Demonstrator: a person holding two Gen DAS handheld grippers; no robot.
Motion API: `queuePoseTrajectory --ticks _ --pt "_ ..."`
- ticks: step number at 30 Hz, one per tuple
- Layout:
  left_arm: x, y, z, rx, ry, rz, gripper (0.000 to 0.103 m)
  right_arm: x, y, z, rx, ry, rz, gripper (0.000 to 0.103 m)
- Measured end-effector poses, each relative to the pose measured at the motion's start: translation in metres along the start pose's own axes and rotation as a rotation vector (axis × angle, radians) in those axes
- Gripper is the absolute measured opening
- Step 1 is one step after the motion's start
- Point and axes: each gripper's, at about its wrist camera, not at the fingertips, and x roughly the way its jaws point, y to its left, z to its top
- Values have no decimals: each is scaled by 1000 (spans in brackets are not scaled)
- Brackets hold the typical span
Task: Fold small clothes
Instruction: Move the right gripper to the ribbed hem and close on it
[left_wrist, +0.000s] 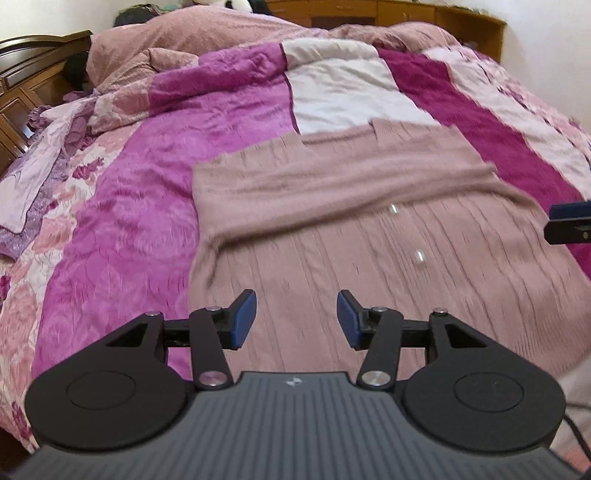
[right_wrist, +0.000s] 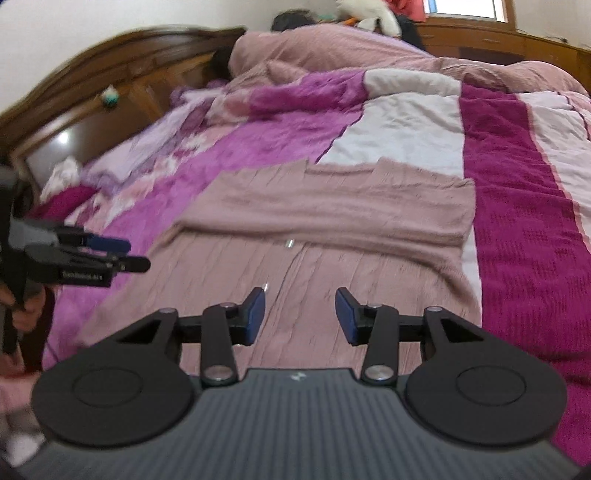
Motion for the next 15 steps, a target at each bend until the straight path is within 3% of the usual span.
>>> queuePoseTrajectory --ticks 2,4,9,15 --pt "-2 -4 -14 18 18 -9 57 0 6 -9 -31 31 1 47" --pt "0 -6 -25 37 42 -11 57 2 12 -19 -67 69 -1 63" --pt "5 -12 -47 84 99 -30 57 7 27 -38 -169 163 -2 63" --pt "2 -25 -59 140 109 -67 57 11 42 -57 -324 283 2 63"
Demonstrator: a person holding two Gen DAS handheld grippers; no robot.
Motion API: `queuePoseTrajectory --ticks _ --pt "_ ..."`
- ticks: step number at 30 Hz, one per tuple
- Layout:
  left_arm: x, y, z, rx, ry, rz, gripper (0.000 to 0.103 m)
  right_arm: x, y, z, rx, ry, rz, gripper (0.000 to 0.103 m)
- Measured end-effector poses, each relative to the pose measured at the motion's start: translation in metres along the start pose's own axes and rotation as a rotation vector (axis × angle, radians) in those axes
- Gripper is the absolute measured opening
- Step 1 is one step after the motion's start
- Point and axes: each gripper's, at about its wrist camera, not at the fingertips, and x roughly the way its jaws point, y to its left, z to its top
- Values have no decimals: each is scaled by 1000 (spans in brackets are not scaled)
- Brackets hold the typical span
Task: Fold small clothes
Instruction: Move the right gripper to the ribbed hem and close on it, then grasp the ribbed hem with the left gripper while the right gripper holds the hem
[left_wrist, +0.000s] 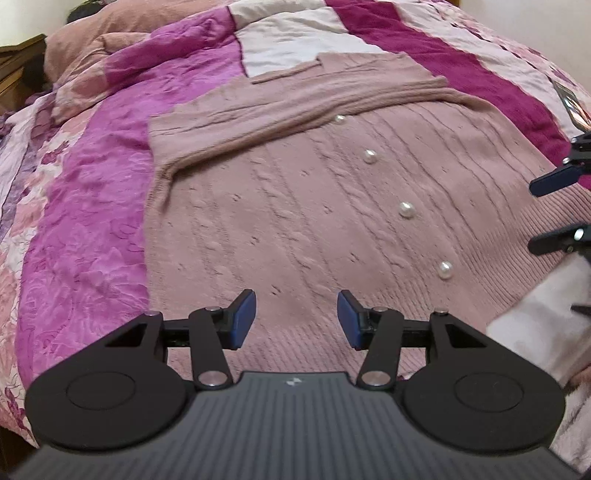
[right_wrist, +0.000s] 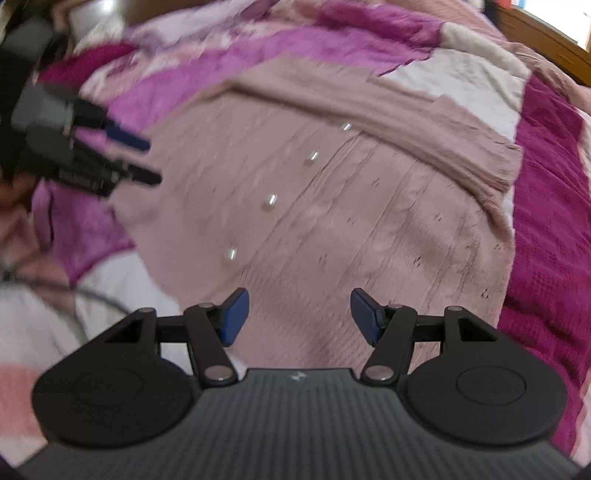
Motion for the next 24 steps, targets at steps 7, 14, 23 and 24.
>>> queuePoseTrajectory --ticks 7,14,23,24 --pt "5 -8 -3 12 14 -15 58 22 20 -10 -174 136 29 63" --pt "8 -3 -4 -18 16 -18 58 51 50 -30 -499 179 -83 72" --pt "7 -4 -3 -4 3 -33 58 60 64 -29 -564 92 -228 19" --pt "7 -5 -3 -1 1 -36 58 59 64 -29 -553 86 -222 15"
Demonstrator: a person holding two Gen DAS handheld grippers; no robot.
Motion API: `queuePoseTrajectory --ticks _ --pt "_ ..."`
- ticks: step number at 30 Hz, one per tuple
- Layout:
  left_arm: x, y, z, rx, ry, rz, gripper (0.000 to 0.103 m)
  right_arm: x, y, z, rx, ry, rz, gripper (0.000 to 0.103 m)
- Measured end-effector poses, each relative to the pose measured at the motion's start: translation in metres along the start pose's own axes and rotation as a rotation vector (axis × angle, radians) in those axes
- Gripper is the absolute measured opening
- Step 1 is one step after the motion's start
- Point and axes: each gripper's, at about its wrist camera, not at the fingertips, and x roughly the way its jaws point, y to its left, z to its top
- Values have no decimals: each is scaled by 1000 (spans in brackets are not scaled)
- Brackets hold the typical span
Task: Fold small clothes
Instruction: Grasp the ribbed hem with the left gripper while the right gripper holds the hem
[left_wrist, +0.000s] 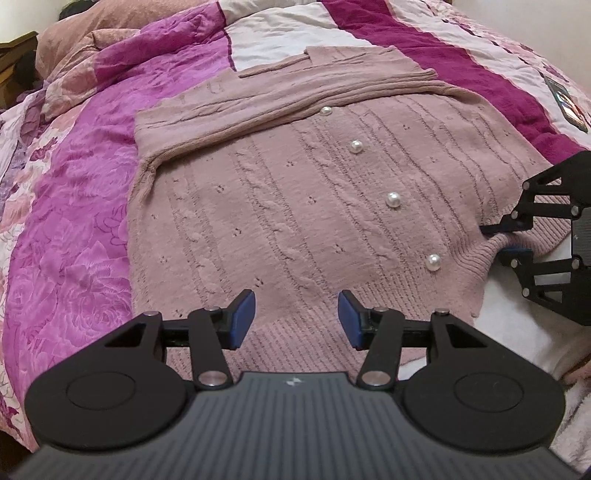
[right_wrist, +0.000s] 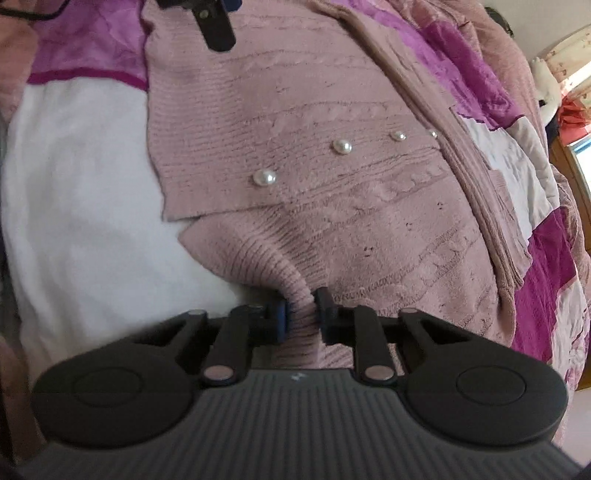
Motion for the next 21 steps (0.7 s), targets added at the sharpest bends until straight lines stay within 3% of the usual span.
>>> queuePoseTrajectory --ticks 10,17,21 --pt "-7 -28 -6 150 -21 -137 61 -14 -54 -1 376 -108 55 11" --pt "2 -54 -10 259 15 -138 66 -23 -78 4 509 -173 42 11" --pt "13 -56 -12 273 69 -89 66 -28 -83 2 551 -193 38 11"
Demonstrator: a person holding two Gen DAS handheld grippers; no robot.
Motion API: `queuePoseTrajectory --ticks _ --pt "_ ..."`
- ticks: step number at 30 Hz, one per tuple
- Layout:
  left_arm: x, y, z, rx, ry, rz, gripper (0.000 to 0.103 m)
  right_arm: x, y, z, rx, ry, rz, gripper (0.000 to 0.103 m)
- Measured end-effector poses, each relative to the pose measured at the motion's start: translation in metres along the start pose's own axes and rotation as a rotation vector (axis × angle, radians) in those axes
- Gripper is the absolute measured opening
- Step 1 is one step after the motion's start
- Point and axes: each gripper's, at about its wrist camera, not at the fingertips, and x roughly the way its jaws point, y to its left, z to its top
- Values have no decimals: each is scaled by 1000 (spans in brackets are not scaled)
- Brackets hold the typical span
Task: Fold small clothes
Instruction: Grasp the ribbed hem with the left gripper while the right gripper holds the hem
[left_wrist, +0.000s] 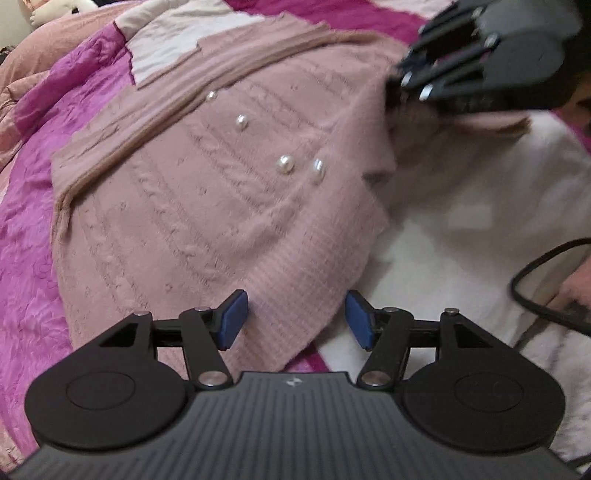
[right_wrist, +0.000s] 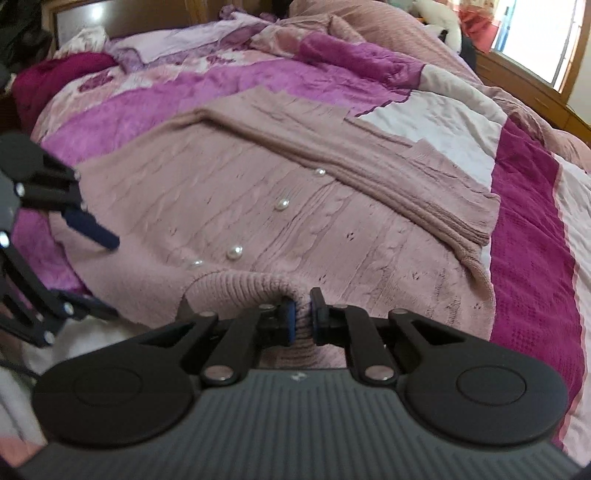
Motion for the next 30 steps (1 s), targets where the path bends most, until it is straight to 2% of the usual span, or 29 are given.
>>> queuePoseTrajectory --ticks 4,8,12,15,19,21,26,30 --pt "11 8 -5 -2 49 131 66 -2 0 -2 8 -4 0 11" --pt "15 26 -13 -37 41 238 66 -1 3 -7 -4 15 9 11" --pt "18 44 -17 -106 35 215 66 8 8 -20 22 66 20 13" --pt "22 45 -18 -109 42 217 66 15 13 -29 30 113 15 14" --pt "26 48 -17 -123 24 212 64 22 23 -35 -3 163 -33 21" --pt "26 50 -16 -129 2 199 58 22 27 -34 -25 169 -49 21" --pt "20 48 -17 -140 -36 159 29 27 30 -34 -49 194 -69 21" --pt "19 48 -15 -155 -58 138 17 30 29 -32 -32 197 -73 20"
